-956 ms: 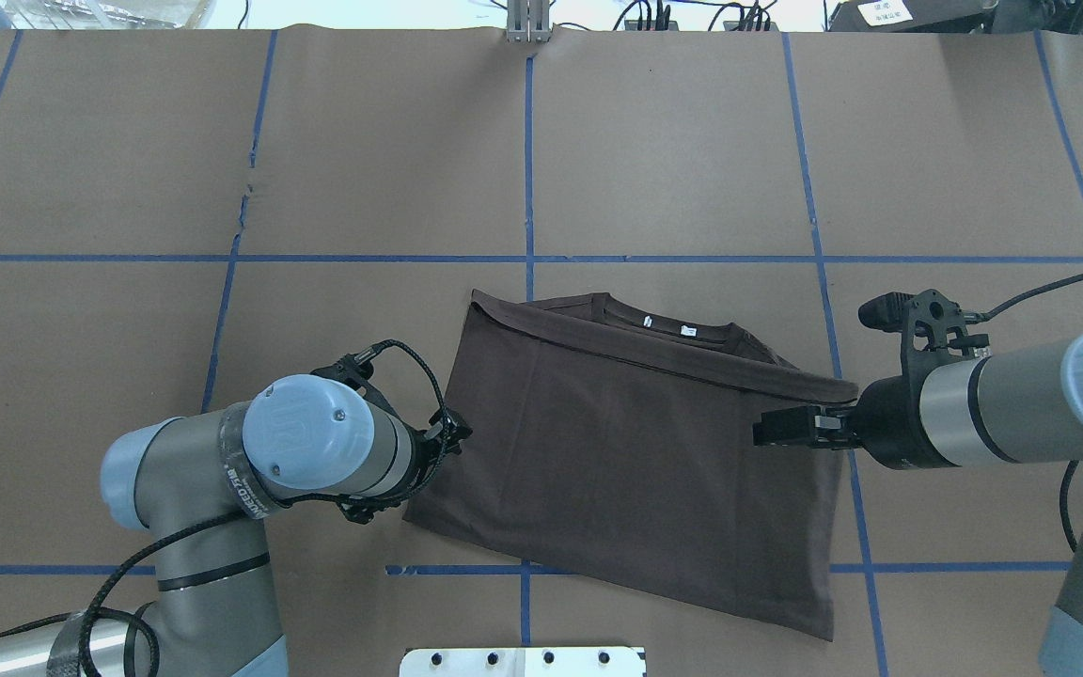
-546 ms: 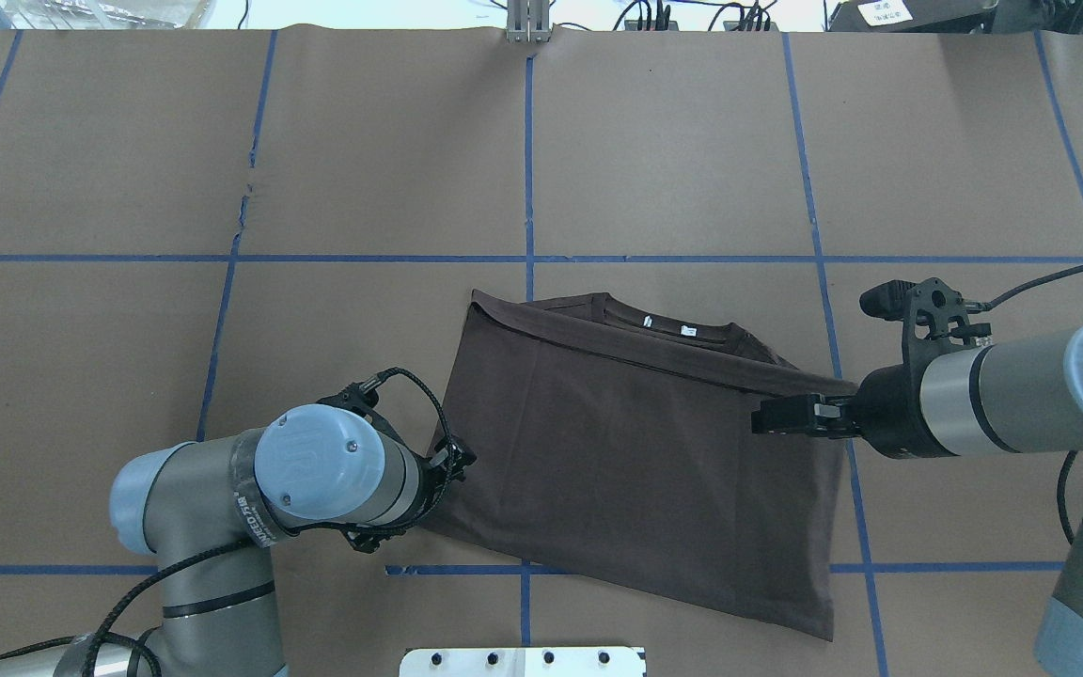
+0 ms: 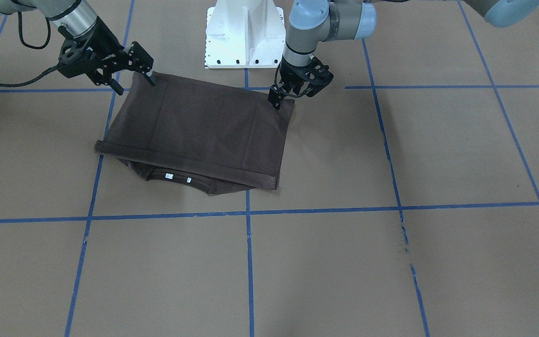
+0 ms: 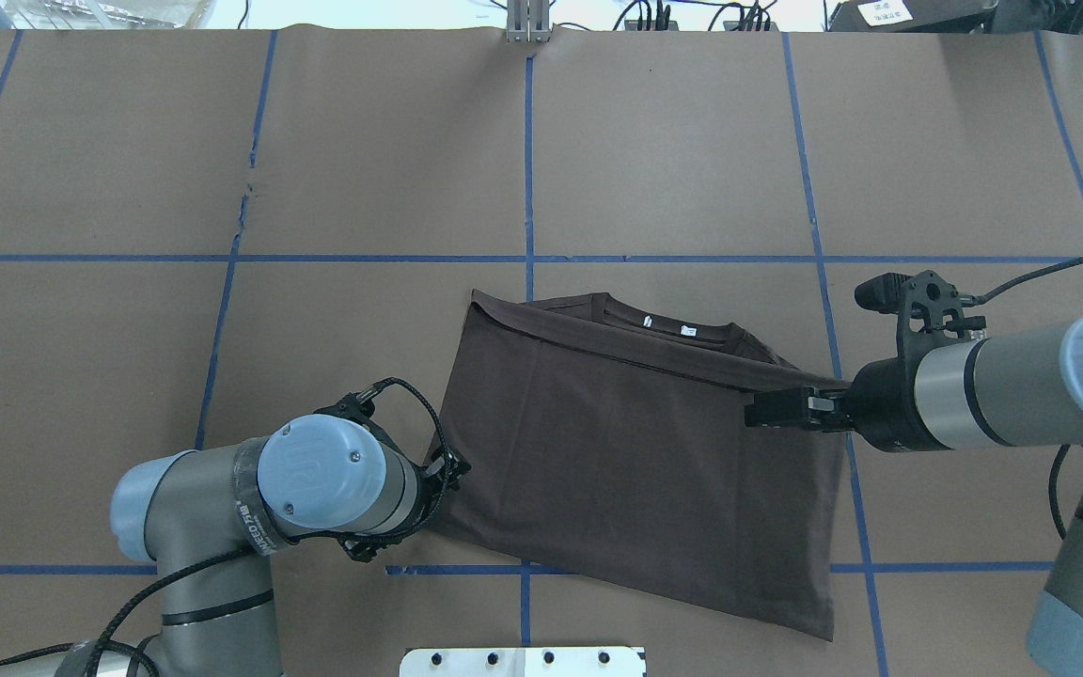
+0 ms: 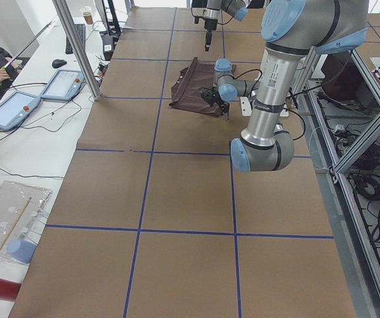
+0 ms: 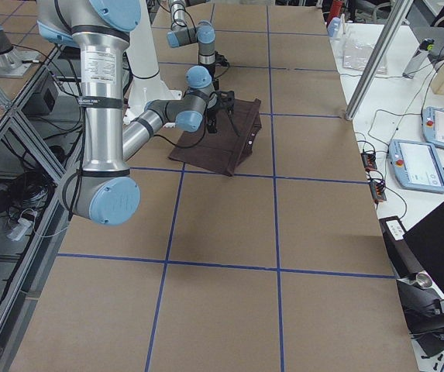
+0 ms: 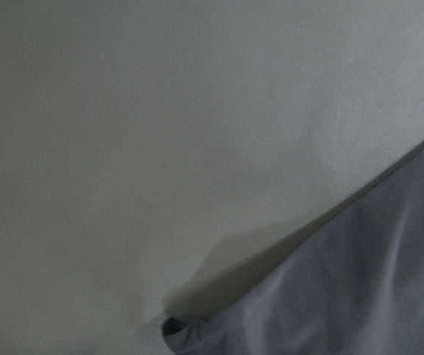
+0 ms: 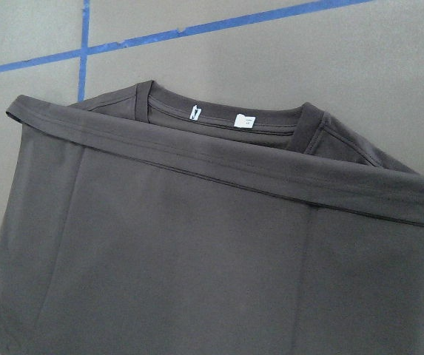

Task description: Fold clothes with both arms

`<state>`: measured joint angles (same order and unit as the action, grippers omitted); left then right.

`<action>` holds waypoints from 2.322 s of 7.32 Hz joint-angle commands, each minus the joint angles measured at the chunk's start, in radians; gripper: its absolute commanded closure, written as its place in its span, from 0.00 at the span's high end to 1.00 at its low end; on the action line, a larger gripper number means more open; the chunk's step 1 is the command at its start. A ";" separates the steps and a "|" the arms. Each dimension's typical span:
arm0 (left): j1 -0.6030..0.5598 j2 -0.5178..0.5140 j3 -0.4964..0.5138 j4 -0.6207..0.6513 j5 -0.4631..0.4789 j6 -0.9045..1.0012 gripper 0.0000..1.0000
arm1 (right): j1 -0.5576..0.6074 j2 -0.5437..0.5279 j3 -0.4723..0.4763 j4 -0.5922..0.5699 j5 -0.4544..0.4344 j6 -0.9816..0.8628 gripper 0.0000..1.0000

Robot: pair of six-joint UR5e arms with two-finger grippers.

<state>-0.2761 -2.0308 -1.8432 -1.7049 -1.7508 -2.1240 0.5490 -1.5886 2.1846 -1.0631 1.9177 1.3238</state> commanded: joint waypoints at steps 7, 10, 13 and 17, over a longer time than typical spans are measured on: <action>0.014 0.011 0.002 0.001 0.001 -0.028 0.06 | 0.009 0.001 0.001 0.000 0.009 0.000 1.00; 0.011 0.006 -0.004 0.001 -0.003 -0.025 0.00 | 0.014 0.001 0.001 0.000 0.011 0.000 1.00; -0.148 0.009 0.015 0.042 -0.001 0.092 0.00 | 0.014 -0.001 0.000 0.000 0.012 0.000 1.00; -0.378 -0.066 0.183 0.010 -0.001 0.376 0.00 | 0.014 -0.001 -0.002 0.000 0.009 0.000 1.00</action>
<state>-0.5810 -2.0523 -1.7199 -1.6779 -1.7516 -1.8320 0.5630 -1.5892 2.1840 -1.0631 1.9284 1.3238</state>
